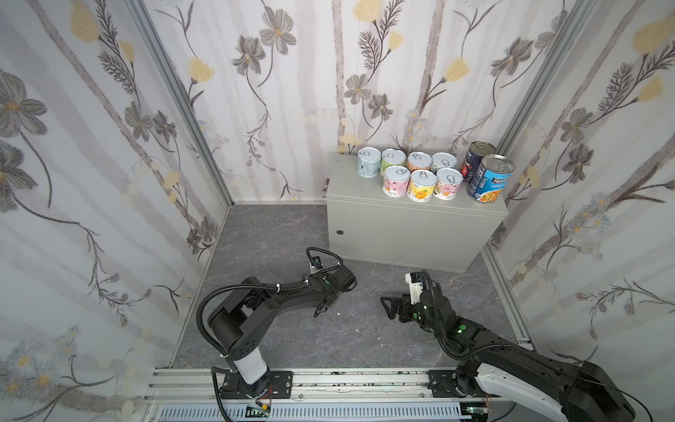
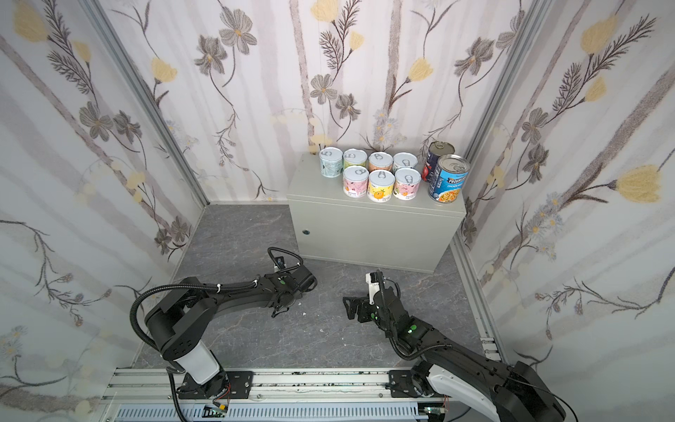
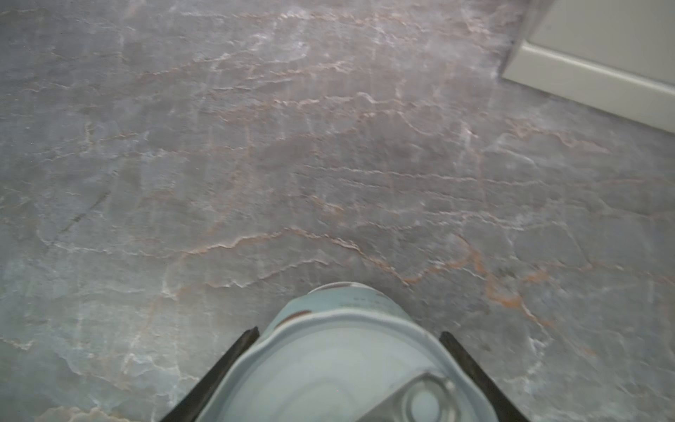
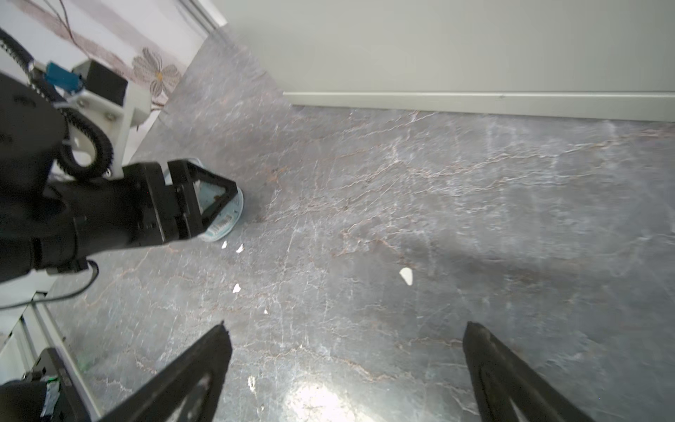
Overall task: Place and organize the canned foods onto the counter
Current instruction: 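Lift the can with the left gripper and carry it toward the cabinet front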
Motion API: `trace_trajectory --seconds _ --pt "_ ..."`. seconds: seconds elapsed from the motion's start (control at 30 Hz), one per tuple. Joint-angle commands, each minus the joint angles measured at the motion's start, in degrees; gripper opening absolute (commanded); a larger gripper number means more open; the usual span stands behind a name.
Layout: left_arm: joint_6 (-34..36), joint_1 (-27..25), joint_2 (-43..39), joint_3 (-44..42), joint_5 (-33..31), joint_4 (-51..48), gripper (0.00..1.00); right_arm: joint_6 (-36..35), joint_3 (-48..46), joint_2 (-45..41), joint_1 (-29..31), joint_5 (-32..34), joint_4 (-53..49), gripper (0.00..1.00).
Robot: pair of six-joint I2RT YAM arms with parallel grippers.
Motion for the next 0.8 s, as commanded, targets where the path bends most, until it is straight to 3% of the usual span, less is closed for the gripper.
trace_trajectory --seconds 0.0,0.2,0.5,0.77 --pt "0.8 -2.4 1.4 1.1 -0.1 1.9 0.62 0.4 -1.3 -2.5 -2.4 0.2 -1.8 1.0" --pt "3.4 -6.0 1.9 0.6 3.3 7.4 0.64 0.3 -2.4 -5.1 -6.0 -2.1 -2.6 1.0" --pt "6.7 -6.3 1.0 -2.1 8.7 12.2 0.69 -0.8 -1.1 -4.0 -7.0 -2.4 -3.0 1.0" --pt "8.2 -6.5 -0.3 -4.1 9.3 15.1 0.86 -1.1 -0.9 -4.0 -7.0 -2.4 -3.2 1.0"
